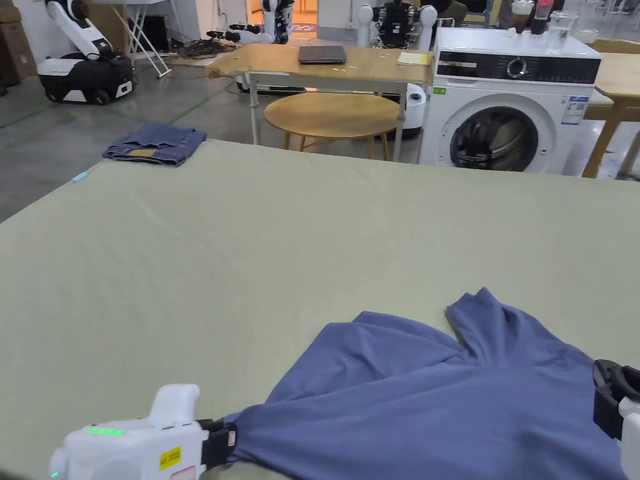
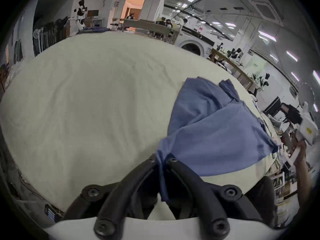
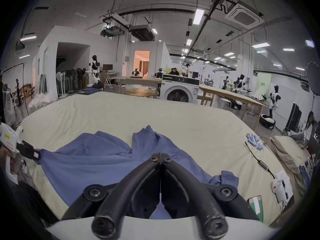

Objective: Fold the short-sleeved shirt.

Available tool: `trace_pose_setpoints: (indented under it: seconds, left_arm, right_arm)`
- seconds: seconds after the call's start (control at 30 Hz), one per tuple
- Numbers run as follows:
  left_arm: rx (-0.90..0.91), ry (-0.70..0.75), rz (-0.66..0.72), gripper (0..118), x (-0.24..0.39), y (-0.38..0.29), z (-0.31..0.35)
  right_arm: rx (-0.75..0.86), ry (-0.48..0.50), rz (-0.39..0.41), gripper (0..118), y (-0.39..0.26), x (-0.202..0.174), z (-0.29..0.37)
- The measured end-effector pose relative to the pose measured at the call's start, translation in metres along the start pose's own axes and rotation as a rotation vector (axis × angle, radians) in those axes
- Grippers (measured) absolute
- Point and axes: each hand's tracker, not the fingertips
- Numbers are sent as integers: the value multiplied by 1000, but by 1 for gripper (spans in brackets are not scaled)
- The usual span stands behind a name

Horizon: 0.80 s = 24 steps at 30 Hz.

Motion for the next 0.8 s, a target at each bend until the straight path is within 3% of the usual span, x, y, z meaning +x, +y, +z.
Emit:
trace_pose_setpoints:
  seconds: [0.17,0.23,0.27,0.3,0.33,0.37,0.6,0.67,0.7,0.73,0.8]
  left_arm:
    - [59,21,-31,0,24,9,24]
    - [58,25,-39,0,30,13,26]
    - [59,26,-42,0,32,14,26]
    - [58,25,-43,0,29,13,25]
    - [57,26,-41,0,29,14,24]
    - [49,26,-39,0,29,15,24]
    - [3,68,-58,0,39,17,21]
    - [-2,70,-57,0,39,17,21]
    - [-4,75,-58,0,43,18,22]
    - [-8,80,-59,0,44,19,21]
    - [-15,85,-56,0,47,18,20]
  right_arm:
    - [-137,-50,55,0,3,44,-65]
    - [-213,-28,42,1,5,60,-98]
    - [-254,8,18,17,5,68,-117]
    - [-293,32,-10,62,5,75,-135]
    - [-329,32,-6,100,5,78,-153]
    - [-363,40,10,118,2,83,-172]
    - [-422,81,18,118,-17,93,-237]
    - [-456,105,-35,118,-19,98,-247]
    - [-486,122,-71,105,-24,98,-247]
    - [-494,108,-55,78,-28,94,-246]
    - [-409,98,0,43,-25,83,-228]
